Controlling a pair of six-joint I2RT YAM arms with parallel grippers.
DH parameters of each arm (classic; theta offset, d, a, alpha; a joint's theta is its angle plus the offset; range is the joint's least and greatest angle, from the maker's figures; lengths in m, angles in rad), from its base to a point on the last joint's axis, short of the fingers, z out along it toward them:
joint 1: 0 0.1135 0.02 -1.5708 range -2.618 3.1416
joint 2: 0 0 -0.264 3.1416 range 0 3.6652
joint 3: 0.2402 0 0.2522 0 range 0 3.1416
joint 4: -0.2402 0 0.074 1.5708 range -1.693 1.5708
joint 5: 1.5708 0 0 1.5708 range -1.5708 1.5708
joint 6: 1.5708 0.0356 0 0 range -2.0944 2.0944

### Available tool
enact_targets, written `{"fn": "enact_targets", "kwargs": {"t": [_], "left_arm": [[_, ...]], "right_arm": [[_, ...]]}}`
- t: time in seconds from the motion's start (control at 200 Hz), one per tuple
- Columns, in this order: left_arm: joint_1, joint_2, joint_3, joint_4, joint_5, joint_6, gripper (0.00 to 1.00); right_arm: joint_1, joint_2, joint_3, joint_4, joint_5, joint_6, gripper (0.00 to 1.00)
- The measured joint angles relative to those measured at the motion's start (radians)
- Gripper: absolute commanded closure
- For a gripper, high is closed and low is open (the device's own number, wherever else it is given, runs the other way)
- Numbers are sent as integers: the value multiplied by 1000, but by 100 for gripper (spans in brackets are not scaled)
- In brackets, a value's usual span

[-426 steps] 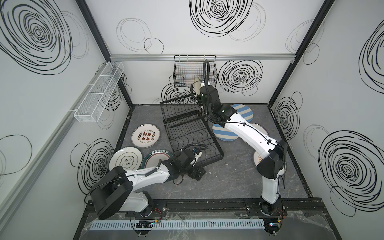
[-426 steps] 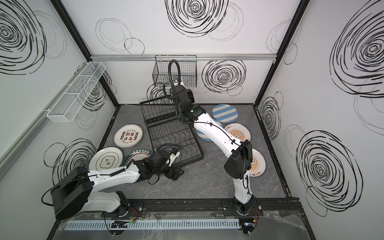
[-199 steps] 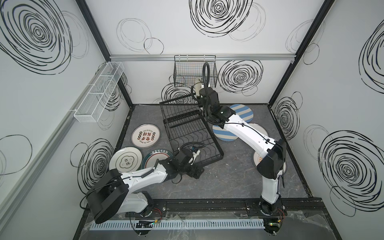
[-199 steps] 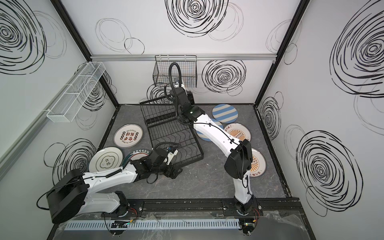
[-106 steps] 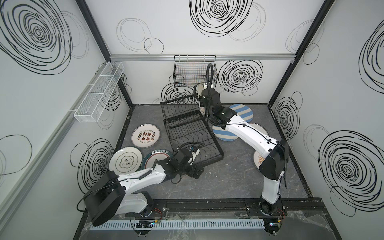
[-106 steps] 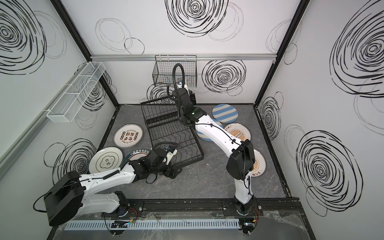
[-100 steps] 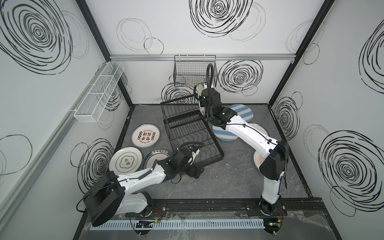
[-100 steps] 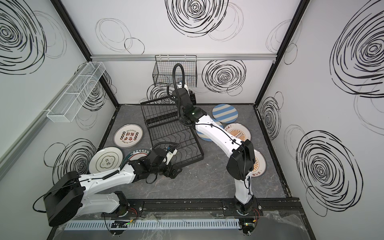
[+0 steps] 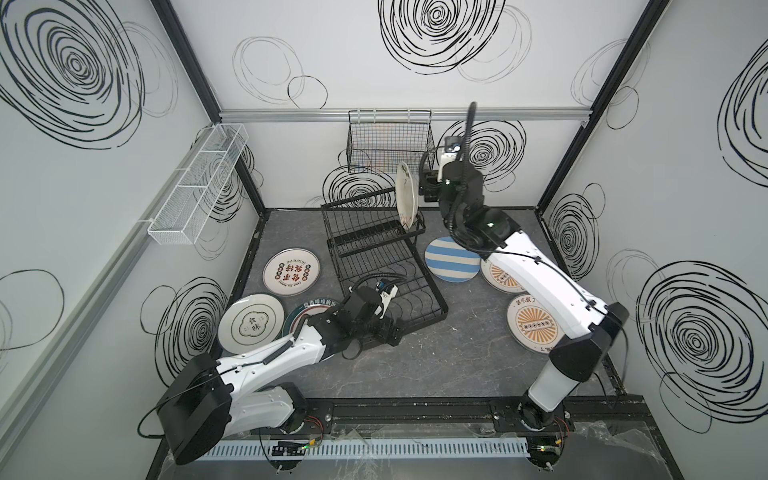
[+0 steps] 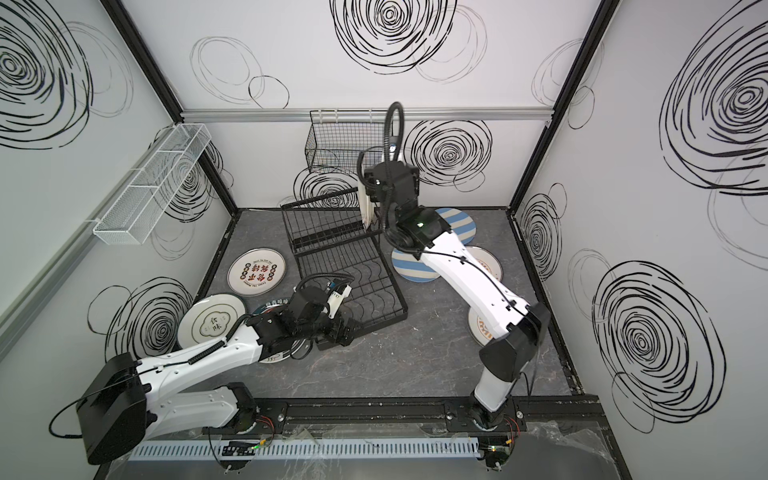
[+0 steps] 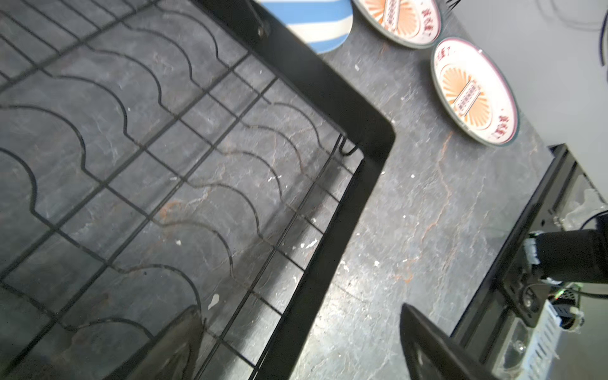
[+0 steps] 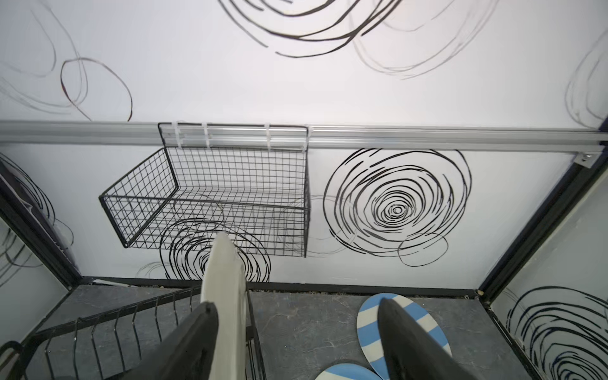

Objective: Load plates into a dish rack
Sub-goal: Place the plate on the dish rack, then move the plate to the middle-right of the table.

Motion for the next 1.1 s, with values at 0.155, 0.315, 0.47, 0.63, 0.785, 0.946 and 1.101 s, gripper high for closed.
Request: {"fn": "enact_targets", "kwargs": {"t": [0.155,0.315,0.47,0.63,0.785,0.946,1.101], "left_arm": [[-13,0,72,-3,1,13,4],[-47,47,129,11,20,19,4],[-96,166,203,45,53,35,4],[-112,243,231,92,117,42,4],[-81,275,231,106,159,44,4],[-37,280,231,114,166,44,4],[-17,280,229,117,166,44,4]], "right_arm": [[-261,-265,-284,-46,-154,123,19],[-499,-422,-631,-85,-299,210,19],[-784,-420,-892,-89,-440,252,15],[-984,-372,-1038,-89,-538,273,15],[-979,-326,-1108,-72,-659,303,16],[-867,-325,-1211,-50,-711,352,16],[-812,-319,-1279,-16,-748,378,16]]}}
